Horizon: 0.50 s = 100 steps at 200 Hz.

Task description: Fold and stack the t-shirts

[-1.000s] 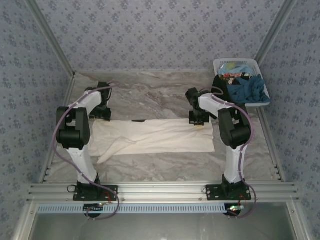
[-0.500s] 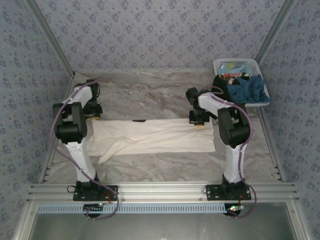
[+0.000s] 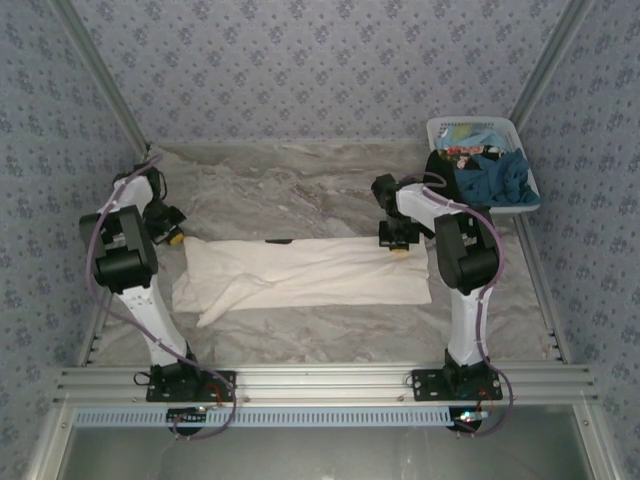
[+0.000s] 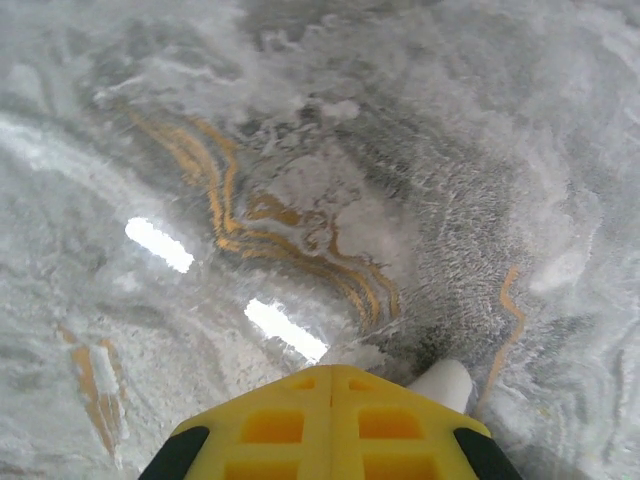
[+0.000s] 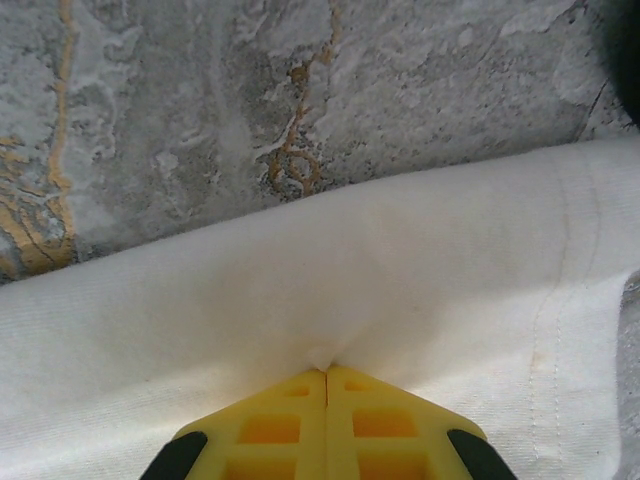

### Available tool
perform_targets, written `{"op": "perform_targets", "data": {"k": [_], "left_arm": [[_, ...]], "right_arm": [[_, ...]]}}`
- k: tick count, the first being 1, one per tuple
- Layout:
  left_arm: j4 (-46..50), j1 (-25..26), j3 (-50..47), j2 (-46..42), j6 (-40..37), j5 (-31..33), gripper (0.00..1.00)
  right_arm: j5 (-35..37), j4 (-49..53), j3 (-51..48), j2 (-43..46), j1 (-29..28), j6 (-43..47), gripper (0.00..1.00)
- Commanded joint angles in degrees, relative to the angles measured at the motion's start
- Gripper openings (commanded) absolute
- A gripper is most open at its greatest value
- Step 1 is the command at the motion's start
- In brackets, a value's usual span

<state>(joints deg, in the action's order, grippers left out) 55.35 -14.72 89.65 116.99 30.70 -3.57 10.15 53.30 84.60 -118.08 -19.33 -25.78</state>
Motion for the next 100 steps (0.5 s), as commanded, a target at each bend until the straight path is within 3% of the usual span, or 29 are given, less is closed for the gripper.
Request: {"op": "perform_targets", "data": {"k": [1, 14, 27, 37, 63, 100], "left_arm": [[0.0, -0.8, -0.8, -3.8, 4.5, -4.8, 0.00], [0.5, -0.9, -0.9, -4.8, 5.5, -4.4, 0.01], [-0.7, -1.0, -2.1, -6.6, 6.3, -4.4, 0.27], [-2.5, -1.1, -3.6, -7.5, 6.9, -6.4, 0.37], [-0.8, -0.9, -3.7, -5.2, 7.2, -10.9, 0.48], [0.1, -0.4, -5.1, -3.3, 8.2, -11.9, 0.50]], "right_arm": [[1.3, 1.0, -0.3, -4.1, 0.8, 1.0, 0.00], [1.2, 1.3, 0.4, -4.5, 0.9, 1.3, 0.00], [1.2, 1.5, 0.9, -4.8, 0.9, 1.5, 0.00], [1.1, 1.6, 1.1, -4.8, 0.9, 1.5, 0.00], [1.0, 1.6, 1.3, -5.0, 0.9, 1.4, 0.00], [1.0, 1.6, 1.4, -5.1, 0.7, 1.3, 0.00]]}}
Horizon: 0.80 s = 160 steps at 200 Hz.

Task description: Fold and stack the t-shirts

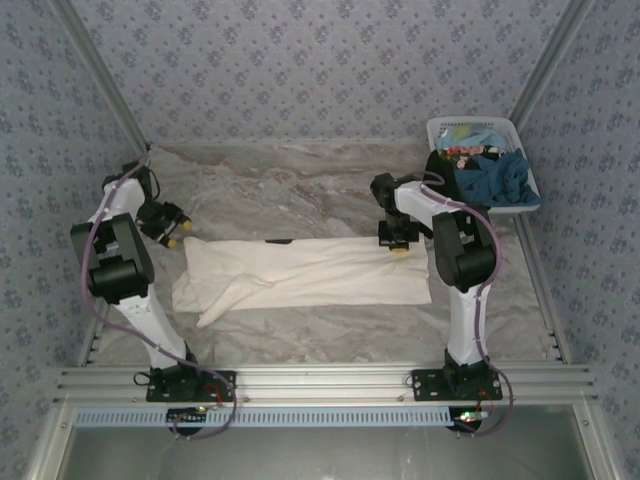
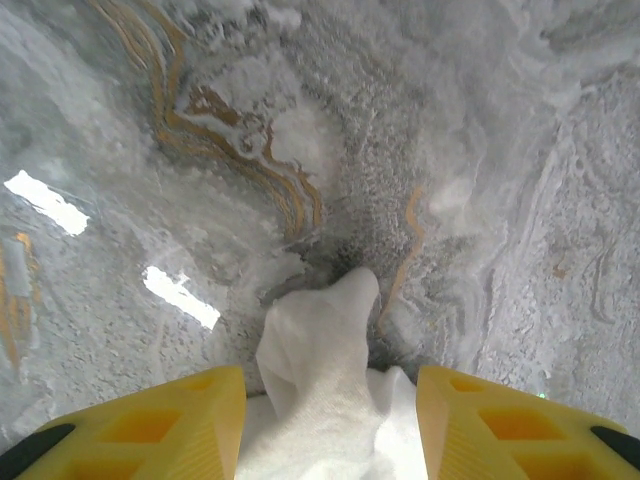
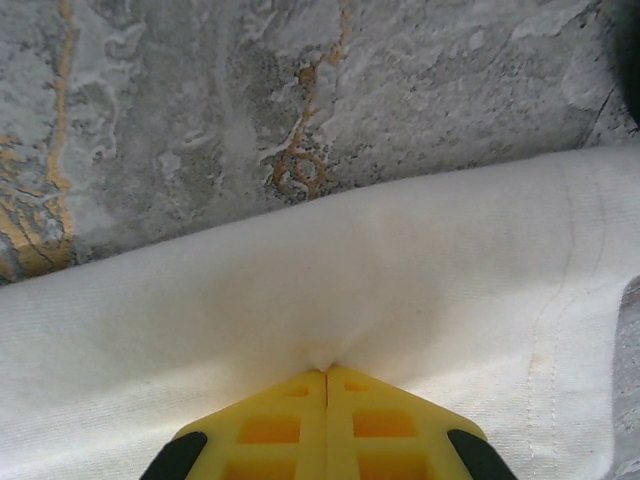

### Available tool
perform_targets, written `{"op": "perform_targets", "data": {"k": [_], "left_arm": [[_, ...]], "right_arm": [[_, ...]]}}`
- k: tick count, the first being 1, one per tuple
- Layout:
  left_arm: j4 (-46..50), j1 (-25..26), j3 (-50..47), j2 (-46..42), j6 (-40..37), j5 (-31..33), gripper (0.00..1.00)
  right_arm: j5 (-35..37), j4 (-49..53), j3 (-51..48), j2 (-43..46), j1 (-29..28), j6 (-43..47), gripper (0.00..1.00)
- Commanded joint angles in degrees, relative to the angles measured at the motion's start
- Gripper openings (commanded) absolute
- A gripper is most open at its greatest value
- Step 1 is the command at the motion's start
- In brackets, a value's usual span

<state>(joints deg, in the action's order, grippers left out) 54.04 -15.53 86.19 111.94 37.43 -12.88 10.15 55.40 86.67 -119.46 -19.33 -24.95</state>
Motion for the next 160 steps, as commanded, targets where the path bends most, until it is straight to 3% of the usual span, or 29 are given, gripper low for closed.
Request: {"op": "perform_targets", "data": {"k": [1, 52, 77, 85, 120, 160], "left_arm": [[1.3, 0.5, -1.7, 1.8, 1.5, -2.7, 0.50], [-2.5, 0.6, -4.4, 3.1, 5.4, -0.9, 0.31], [-2.7, 0.2, -4.8, 1.7, 7.7, 3.2, 0.06], [-2.7, -0.1, -5.4, 0.4, 9.2, 4.6, 0.02], [-2.4, -1.1, -7.4, -7.7, 14.6, 8.2, 0.00], [1.7, -2.8, -6.1, -9.6, 14.8, 8.7, 0.01]], "right_arm": [[1.1, -0.5, -0.6, -3.7, 0.7, 0.5, 0.00], [1.0, -0.5, -0.7, -3.7, 0.5, 0.1, 0.00], [1.3, -0.4, -0.8, -3.6, 0.4, -0.1, 0.00], [1.3, -0.4, -0.8, -3.6, 0.4, -0.2, 0.00], [2.0, -0.3, -0.6, -3.7, 0.7, -0.3, 0.00], [2.7, 0.0, 0.6, -4.6, 1.1, -0.2, 0.00]]}}
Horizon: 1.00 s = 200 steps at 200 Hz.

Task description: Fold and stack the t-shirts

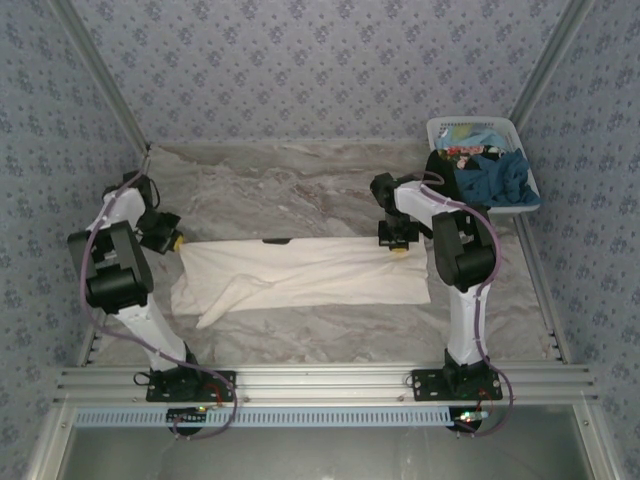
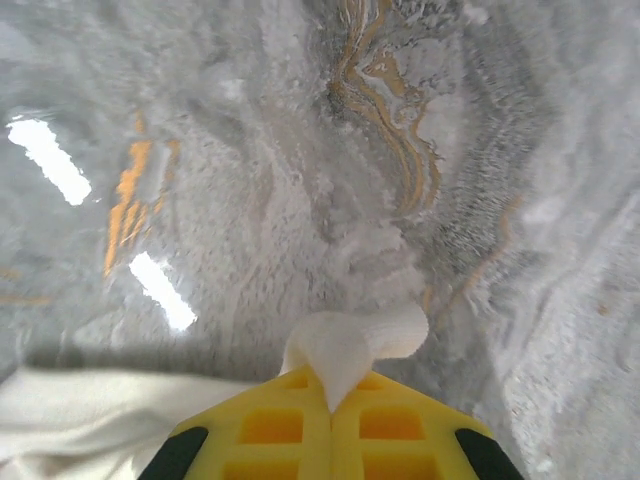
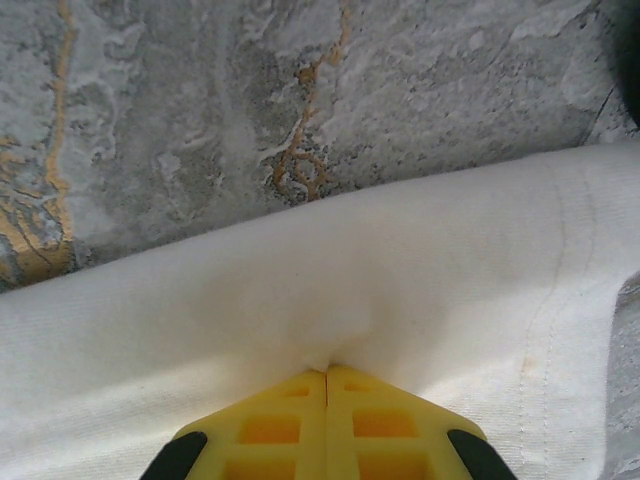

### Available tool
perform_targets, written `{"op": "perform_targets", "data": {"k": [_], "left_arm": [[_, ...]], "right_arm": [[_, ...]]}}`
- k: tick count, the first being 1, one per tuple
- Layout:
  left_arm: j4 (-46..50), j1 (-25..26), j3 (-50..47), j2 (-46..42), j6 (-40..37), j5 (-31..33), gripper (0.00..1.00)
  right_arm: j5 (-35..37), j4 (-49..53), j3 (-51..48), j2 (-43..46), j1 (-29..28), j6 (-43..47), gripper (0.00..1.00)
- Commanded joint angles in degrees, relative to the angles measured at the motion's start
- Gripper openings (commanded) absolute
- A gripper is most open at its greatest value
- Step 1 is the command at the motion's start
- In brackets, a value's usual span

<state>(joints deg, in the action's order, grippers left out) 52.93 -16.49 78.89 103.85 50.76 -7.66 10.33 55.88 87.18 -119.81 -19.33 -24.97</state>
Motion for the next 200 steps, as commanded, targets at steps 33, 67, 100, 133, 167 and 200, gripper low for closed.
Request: {"op": "perform_targets", "data": {"k": [33, 67, 100, 133, 167, 200], "left_arm": [[0.6, -3.3, 1.9, 1.4, -0.9, 2.8, 0.09], [-1.6, -3.7, 9.1, 11.1, -7.4, -1.5, 0.25], [0.2, -3.5, 10.0, 9.6, -9.6, 2.9, 0.39], [2.5, 0.8, 2.1, -4.2, -11.2, 9.4, 0.43], [-0.5, 6.4, -13.2, -16.3, -11.2, 3.0, 0.43], [-2.0, 6.9, -21.2, -15.8, -13.7, -3.3, 0.39]], "right_arm": [[2.1, -0.3, 1.3, -5.0, 1.1, 0.3, 0.00], [2.1, 0.0, 2.4, -5.7, 1.1, 0.8, 0.00], [2.4, -0.7, 3.2, -4.6, 0.9, 1.8, 0.00], [3.2, -0.3, 4.6, -0.3, -0.8, 3.0, 0.12], [-5.4, -7.9, 0.4, 7.7, -2.3, 5.1, 0.34], [-21.4, -15.6, -4.5, 12.8, -6.0, 6.6, 0.41]]}}
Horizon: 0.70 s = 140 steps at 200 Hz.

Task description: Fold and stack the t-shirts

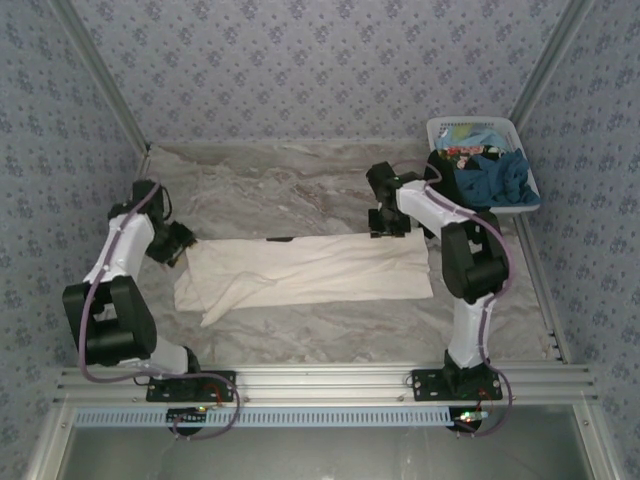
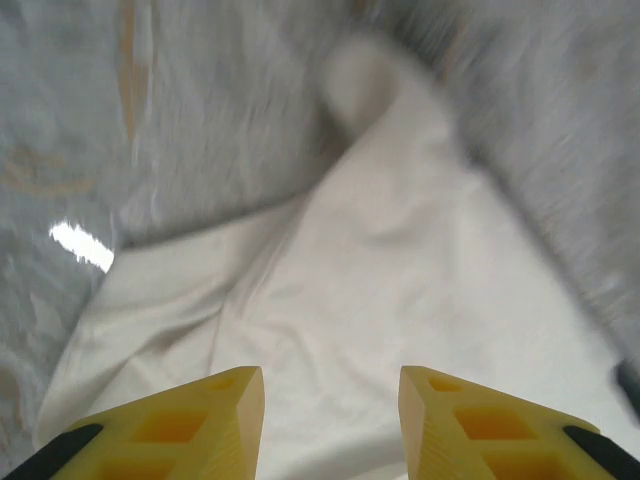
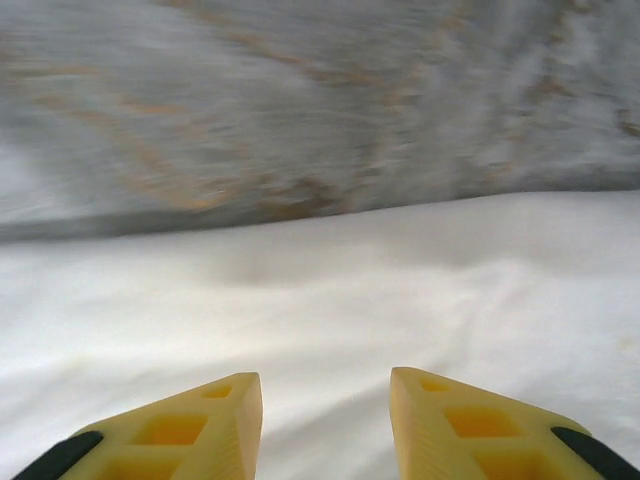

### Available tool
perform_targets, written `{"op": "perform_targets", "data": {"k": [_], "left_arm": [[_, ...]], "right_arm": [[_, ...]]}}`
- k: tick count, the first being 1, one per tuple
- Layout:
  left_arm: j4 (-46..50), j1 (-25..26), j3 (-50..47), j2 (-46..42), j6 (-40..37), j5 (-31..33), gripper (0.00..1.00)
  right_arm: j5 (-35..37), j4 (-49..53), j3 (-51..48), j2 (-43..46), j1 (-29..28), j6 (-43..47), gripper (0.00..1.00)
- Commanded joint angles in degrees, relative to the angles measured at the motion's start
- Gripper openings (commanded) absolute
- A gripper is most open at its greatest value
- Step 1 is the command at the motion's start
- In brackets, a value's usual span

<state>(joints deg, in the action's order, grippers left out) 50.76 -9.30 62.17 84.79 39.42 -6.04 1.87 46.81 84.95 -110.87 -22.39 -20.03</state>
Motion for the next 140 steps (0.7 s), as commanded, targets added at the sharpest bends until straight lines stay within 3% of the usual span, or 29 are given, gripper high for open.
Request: {"op": "perform_targets", "data": {"k": [1, 12, 23, 47, 100, 120, 140], "left_arm": [[0.3, -0.3, -4.6, 3.4, -2.3, -5.3, 0.38], [0.2, 1.6, -5.6, 3.3, -0.8, -9.4, 0.39], [-1.1, 6.6, -5.0, 1.8, 1.1, -12.1, 0.40], [-1.3, 17.1, -0.8, 2.7, -0.6, -8.2, 0.46], [-6.2, 22.6, -3.5, 9.8, -8.2, -7.5, 0.47], [-6.0, 24.1, -4.1, 10.4, -9.2, -7.0, 0.43], [-5.4, 24.6, -4.5, 9.5, -8.6, -6.7, 0.20]], "right_arm": [[-13.2, -6.6, -2.2, 3.9, -3.1, 1.6, 0.41], [-13.4, -6.1, -2.1, 4.2, -5.0, 1.2, 0.41], [-13.3, -5.6, -2.2, 4.0, -6.6, 1.0, 0.39], [-14.8, -6.6, -4.4, 4.1, -6.9, -0.3, 0.36], [-14.5, -5.7, -4.5, 6.2, -5.8, -0.2, 0.36], [-14.2, -5.5, -4.9, 6.7, -5.5, -0.4, 0.36], [-13.9, -5.2, -5.5, 7.1, -5.4, -0.5, 0.36]]}}
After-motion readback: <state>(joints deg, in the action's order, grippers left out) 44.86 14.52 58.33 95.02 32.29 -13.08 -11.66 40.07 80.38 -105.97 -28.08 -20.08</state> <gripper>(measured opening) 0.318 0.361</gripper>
